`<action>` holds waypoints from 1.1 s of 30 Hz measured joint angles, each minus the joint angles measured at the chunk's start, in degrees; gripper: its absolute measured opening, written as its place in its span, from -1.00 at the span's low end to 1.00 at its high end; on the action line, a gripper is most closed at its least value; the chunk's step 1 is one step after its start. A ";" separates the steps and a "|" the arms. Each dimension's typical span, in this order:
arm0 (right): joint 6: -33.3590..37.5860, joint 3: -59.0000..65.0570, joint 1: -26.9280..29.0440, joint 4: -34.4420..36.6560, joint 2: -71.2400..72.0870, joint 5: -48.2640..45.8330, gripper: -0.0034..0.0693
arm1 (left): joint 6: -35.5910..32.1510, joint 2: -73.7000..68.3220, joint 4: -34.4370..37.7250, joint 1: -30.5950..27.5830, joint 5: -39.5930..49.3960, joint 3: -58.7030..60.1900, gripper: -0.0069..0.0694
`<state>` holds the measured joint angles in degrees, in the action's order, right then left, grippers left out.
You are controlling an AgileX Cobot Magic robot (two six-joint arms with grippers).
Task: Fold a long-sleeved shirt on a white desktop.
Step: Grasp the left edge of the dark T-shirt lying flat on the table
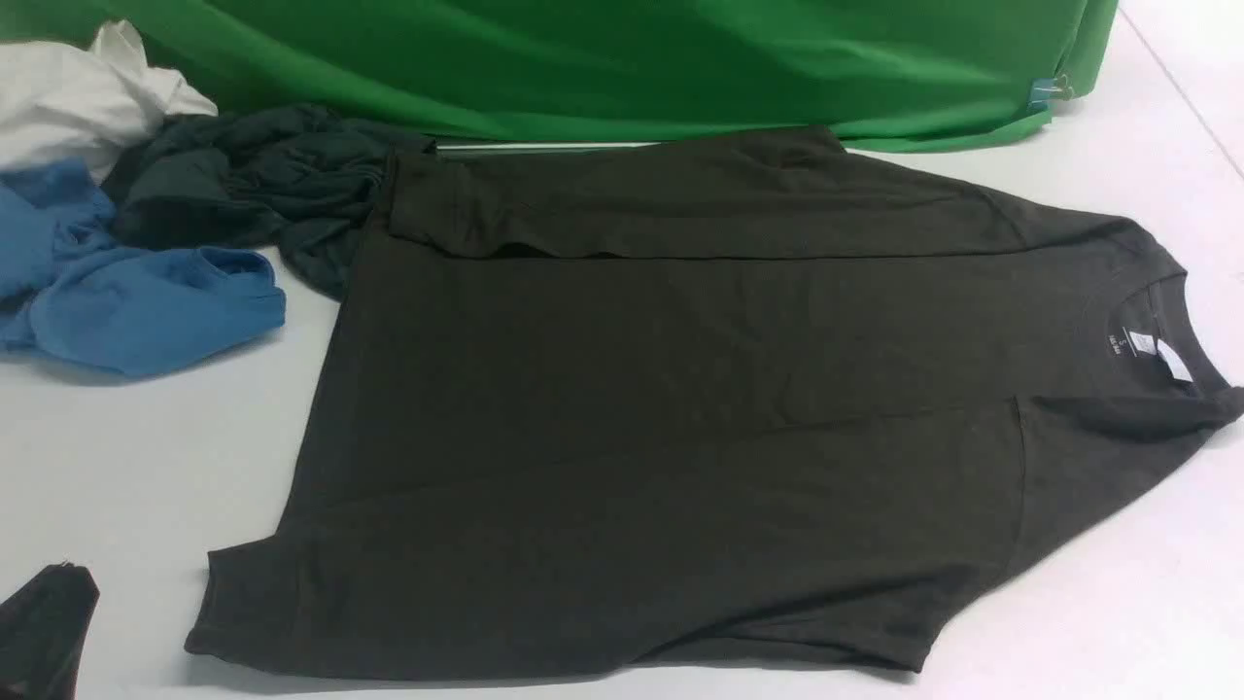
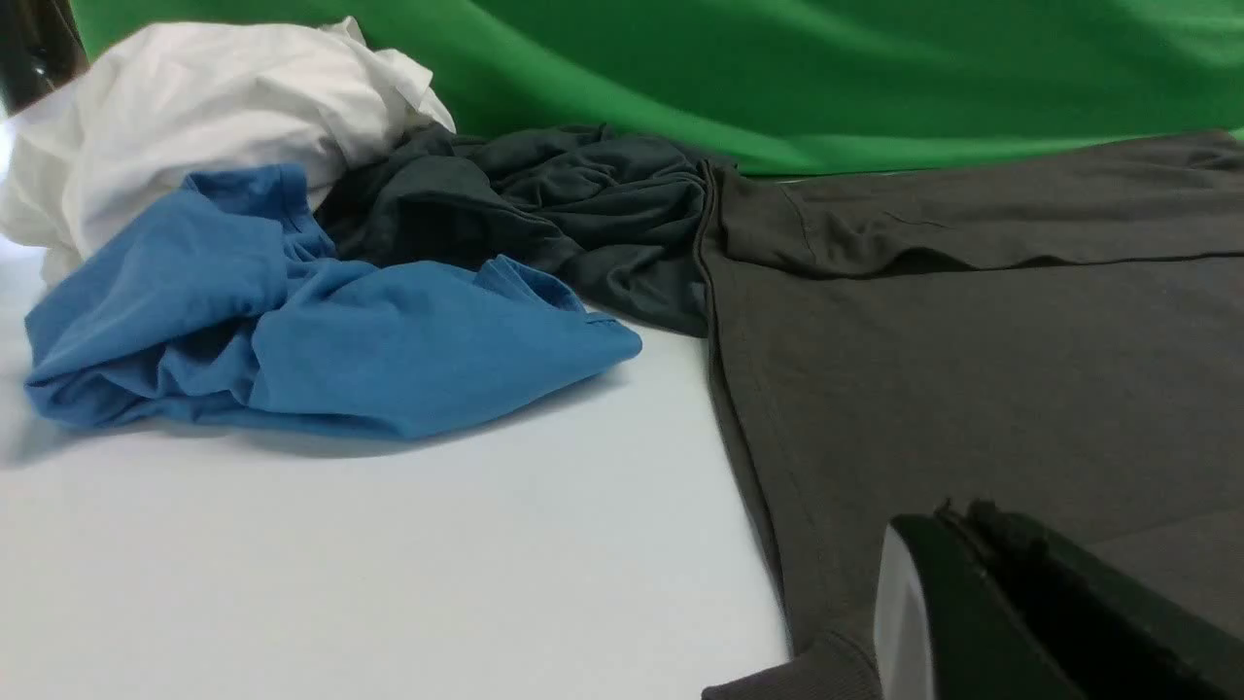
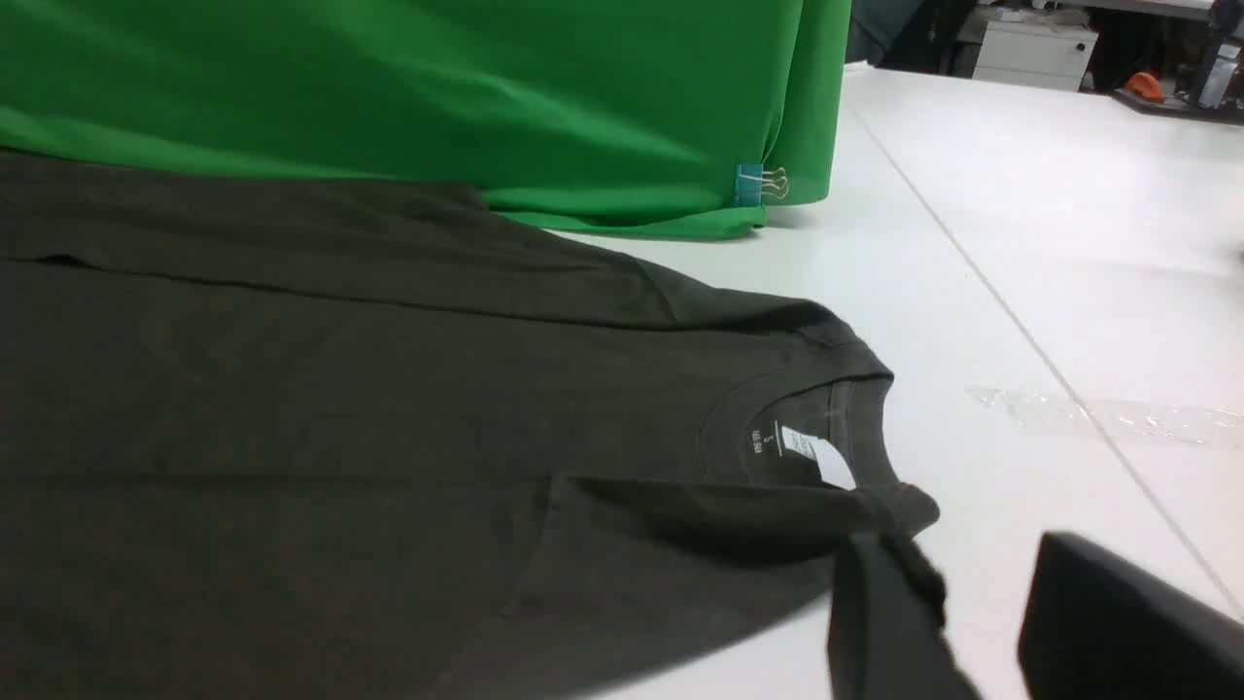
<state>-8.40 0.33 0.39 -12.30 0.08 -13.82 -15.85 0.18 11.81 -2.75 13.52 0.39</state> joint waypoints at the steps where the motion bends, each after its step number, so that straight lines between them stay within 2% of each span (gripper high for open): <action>1: 0.00 0.00 0.00 0.00 0.00 0.00 -0.25 | 0.00 0.00 0.00 0.00 0.00 0.00 -0.76; 27: 0.00 0.00 0.00 0.00 0.00 0.00 -0.25 | 0.00 0.00 0.09 0.00 -1.81 0.00 -0.76; 29: 0.00 0.00 0.00 0.00 0.00 0.00 -0.25 | 1.07 0.00 3.11 0.00 -5.98 0.00 -0.76; 33: 0.00 0.00 0.00 0.00 0.00 0.00 -0.25 | 10.09 0.00 17.55 0.00 -16.85 0.00 -0.76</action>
<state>-8.40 0.33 0.39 -12.30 0.08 -13.82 -5.76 0.18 29.36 -2.75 -3.33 0.39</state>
